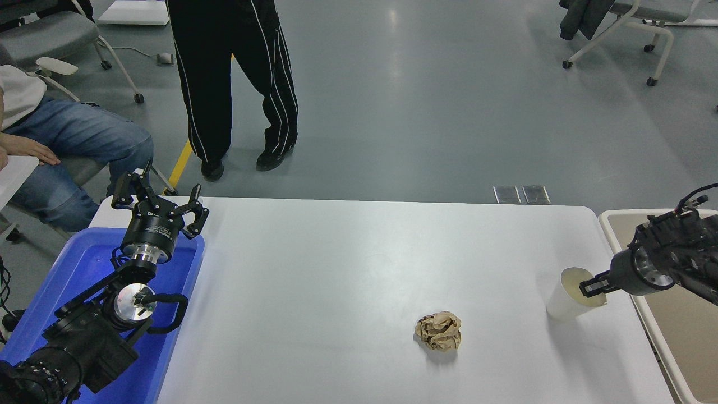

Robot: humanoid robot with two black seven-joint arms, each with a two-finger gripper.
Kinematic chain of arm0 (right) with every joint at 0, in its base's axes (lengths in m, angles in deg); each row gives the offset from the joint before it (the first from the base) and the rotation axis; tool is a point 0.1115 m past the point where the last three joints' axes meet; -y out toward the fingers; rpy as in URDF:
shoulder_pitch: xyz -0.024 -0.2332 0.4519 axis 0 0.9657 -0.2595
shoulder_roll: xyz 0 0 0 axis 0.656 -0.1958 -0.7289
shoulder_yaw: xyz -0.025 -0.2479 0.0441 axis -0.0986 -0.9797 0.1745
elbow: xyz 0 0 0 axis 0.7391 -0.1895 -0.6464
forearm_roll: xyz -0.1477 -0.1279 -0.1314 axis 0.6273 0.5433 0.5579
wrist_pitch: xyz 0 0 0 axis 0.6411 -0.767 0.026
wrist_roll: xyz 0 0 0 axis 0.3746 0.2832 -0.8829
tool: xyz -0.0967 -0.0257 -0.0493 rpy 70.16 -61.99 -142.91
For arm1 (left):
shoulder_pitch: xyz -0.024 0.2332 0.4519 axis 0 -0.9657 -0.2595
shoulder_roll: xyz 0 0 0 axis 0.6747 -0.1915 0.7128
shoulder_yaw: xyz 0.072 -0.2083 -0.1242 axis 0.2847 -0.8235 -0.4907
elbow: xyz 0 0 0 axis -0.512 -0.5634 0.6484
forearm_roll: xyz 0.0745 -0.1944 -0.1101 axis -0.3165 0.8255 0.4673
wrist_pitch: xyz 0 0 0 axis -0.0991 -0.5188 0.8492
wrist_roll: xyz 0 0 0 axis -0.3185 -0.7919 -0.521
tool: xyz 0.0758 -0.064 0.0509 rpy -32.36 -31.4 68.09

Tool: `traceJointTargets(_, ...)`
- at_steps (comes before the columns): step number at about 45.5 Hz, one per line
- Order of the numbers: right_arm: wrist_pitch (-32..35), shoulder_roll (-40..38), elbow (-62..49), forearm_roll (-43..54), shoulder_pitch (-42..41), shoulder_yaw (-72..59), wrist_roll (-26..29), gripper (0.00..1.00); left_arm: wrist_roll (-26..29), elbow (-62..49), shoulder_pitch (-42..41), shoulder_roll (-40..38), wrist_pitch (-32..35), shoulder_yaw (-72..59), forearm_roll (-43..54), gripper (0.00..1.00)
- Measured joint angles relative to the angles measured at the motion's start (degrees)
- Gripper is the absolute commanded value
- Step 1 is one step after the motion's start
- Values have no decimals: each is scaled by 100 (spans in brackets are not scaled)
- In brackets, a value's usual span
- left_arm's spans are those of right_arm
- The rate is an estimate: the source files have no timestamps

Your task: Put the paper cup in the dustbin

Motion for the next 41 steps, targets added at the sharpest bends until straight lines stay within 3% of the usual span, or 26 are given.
traceJointTargets(21, 264, -761, 883, -860, -1507, 45, -375, 0, -1, 0, -2, 0, 0, 2, 0, 100)
traceJointTargets(41, 1114, -1514, 1258, -1894, -2621, 853, -507, 0, -1, 0, -1, 0, 0, 1, 0, 100)
